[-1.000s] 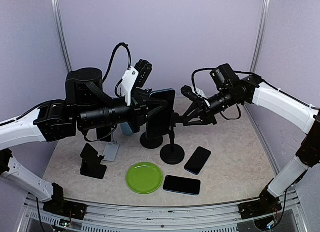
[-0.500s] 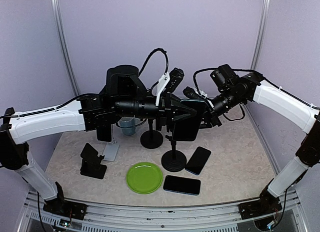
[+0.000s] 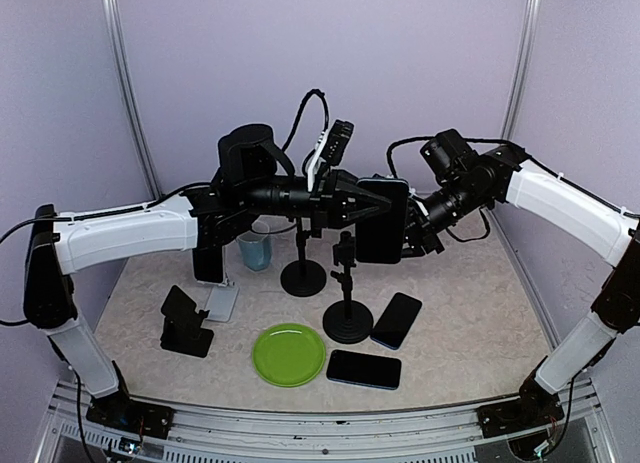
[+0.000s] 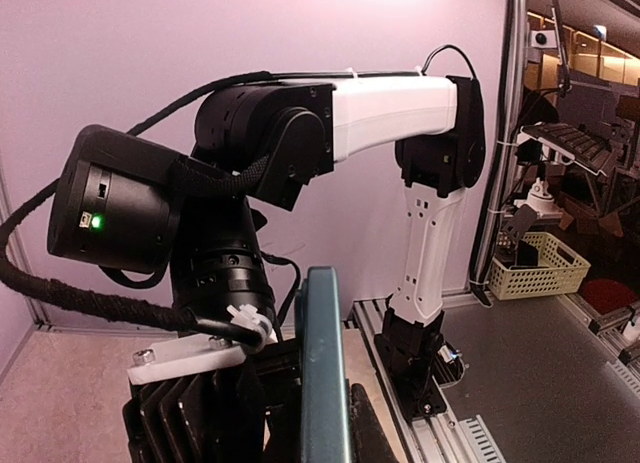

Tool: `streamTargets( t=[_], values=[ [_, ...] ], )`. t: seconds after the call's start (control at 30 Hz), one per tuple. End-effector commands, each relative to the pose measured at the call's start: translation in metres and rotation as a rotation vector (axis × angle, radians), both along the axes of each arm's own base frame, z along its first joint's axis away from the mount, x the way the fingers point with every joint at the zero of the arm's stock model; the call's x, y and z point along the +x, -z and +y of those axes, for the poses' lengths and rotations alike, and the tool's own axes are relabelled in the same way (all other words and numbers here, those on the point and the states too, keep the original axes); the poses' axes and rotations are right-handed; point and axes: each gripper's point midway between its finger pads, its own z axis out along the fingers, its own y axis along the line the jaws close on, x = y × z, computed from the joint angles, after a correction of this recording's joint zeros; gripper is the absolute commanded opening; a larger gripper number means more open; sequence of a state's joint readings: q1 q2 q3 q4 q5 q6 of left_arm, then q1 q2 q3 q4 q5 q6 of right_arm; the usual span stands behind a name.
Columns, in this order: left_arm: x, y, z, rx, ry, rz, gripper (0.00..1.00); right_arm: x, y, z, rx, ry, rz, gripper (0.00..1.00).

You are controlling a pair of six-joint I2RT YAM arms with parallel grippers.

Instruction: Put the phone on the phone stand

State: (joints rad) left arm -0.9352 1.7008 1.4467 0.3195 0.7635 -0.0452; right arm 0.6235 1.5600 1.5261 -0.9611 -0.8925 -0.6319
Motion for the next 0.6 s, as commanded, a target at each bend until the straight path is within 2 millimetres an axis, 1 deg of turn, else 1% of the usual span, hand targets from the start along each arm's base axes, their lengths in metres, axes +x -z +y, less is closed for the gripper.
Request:
streamTargets(
  t=[0.0, 0.07, 0.27, 0.57],
  values=[
    [0.001, -0.014, 0.010, -0.094, 0.056, -0.048, 0.00, -0.016, -0.007, 0.001, 0.024, -0.043, 0.073, 0.00],
    [0.007, -0.004, 0.012, -0.083, 0.053, -0.040, 0.00, -0.016, -0.006, 0.001, 0.019, -0.043, 0.073, 0.00],
    [0.017, 0.016, 0.017, -0.065, 0.066, -0.039, 0.00, -0.017, -0.003, 0.000, 0.008, -0.046, 0.075, 0.00],
    [0.042, 0.037, 0.022, -0.071, 0.068, -0.026, 0.00, -0.018, -0.001, 0.002, 0.007, -0.069, 0.102, 0.00]
  ],
)
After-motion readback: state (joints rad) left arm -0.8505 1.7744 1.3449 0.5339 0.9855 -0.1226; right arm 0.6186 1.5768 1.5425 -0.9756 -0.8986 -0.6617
